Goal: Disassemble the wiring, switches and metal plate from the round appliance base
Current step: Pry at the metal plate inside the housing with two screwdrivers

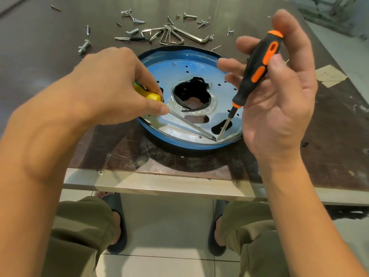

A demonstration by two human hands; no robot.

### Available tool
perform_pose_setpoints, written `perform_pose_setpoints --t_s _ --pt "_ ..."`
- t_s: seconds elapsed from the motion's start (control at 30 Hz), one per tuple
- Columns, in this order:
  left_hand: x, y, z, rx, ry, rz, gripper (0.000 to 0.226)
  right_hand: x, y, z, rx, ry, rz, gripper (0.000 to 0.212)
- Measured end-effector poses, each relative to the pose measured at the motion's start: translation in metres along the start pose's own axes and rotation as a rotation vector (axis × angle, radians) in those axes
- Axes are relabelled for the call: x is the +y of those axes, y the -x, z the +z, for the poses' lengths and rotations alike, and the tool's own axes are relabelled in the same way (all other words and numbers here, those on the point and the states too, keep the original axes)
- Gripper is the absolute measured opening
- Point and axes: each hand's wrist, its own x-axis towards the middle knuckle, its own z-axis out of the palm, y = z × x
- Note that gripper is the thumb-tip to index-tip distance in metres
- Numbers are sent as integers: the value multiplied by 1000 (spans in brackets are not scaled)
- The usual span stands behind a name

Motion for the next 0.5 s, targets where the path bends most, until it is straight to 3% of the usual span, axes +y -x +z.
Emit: perform_pose_setpoints --t_s 0.2,0.5 --pt "0 0 0 15 -5 6 36 4 -1 4 44 97 -41 33" --pt "2 1 -1 -17 14 -20 38 2 0 3 -25 75 -27 35"
